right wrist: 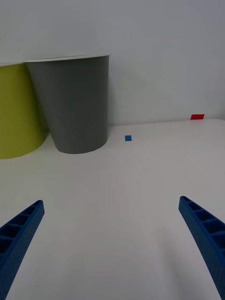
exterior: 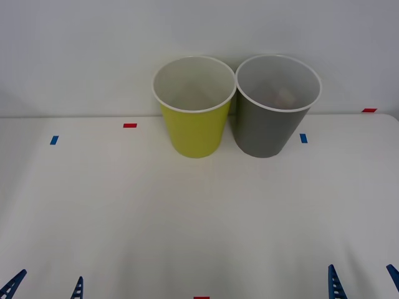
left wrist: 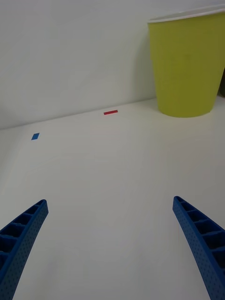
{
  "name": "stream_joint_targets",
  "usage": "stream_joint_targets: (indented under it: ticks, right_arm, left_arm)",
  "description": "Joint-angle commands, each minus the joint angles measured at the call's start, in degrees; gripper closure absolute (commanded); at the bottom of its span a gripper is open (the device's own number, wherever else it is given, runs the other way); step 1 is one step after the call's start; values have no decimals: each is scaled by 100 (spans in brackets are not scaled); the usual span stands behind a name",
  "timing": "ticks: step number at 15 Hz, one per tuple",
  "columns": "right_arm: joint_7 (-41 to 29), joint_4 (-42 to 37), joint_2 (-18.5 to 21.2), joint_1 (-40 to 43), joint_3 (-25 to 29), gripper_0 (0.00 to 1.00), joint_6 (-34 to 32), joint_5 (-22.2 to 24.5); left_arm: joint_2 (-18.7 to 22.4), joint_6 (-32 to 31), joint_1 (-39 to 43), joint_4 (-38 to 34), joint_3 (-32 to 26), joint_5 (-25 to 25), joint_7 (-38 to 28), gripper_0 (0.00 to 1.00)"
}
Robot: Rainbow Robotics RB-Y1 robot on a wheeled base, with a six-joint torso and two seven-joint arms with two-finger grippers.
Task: Put cans in the gray bin and PET bottles in the light green bin.
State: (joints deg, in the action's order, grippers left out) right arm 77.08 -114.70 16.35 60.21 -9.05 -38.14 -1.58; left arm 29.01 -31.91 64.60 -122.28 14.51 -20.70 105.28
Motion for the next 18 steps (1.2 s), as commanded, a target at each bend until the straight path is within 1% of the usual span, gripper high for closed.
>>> stream_joint_targets:
  ticks: [1, 18]
  right_arm:
    - [0, 0, 0, 0, 0, 0, 0, 0]
    - [0, 0, 0, 0, 0, 0, 0, 0]
  left_arm:
    - [0, 1, 0, 2, -1, 5, 1, 10]
    - [0, 1, 0, 2, -1, 5, 1, 10]
